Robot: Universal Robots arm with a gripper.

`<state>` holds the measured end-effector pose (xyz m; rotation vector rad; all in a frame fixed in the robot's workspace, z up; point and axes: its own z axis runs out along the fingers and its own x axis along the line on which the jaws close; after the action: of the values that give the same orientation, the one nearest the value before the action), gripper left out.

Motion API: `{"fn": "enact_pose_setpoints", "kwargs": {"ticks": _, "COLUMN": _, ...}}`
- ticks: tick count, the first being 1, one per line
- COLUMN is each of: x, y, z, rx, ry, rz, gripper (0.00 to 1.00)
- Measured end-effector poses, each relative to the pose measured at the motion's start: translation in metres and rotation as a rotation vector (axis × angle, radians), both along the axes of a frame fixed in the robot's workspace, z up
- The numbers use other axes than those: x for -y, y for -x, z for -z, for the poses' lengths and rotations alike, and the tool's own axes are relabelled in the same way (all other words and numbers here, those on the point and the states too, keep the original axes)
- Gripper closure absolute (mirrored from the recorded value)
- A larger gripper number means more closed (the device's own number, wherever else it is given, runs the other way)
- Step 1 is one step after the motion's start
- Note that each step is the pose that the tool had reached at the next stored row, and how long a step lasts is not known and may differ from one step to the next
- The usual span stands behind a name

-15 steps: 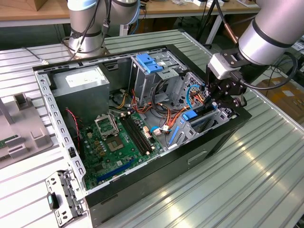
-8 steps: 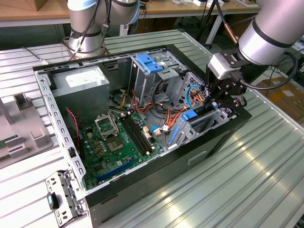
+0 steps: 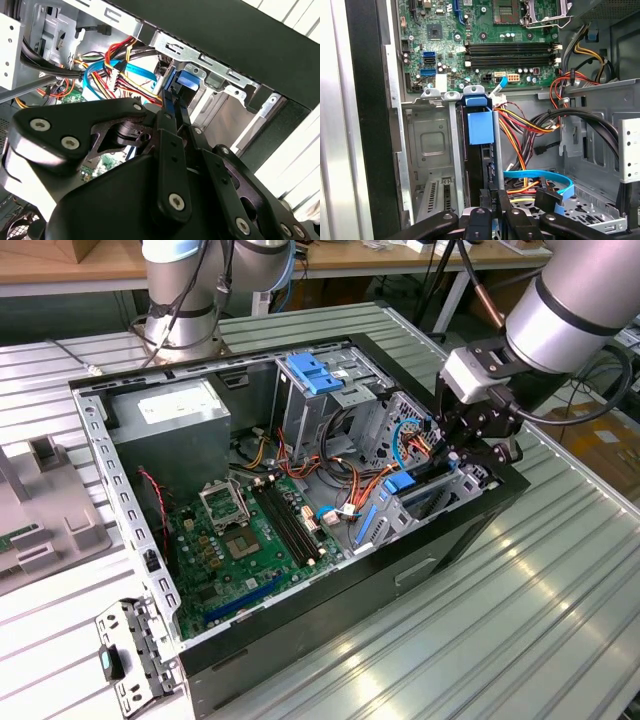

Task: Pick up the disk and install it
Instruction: 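Insert the first disk wire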

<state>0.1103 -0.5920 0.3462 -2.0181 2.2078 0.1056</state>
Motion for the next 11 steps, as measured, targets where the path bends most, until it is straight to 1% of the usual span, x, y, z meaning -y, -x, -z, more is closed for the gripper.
{"fn": "enact_pose_setpoints", "kwargs": {"ticks": 5, "x": -0.0001, "y": 0.0, "z": -0.0002, "rx": 0.0, "ry": 0.0002, "rz": 0.0, "gripper": 0.83}}
{"fn": "enact_pose_setpoints", "kwargs": {"ticks": 11, "x": -0.0013, "y": 0.0, "z": 0.0017, "rx": 0.0, "ry": 0.0, "rz": 0.0, "gripper": 0.83}}
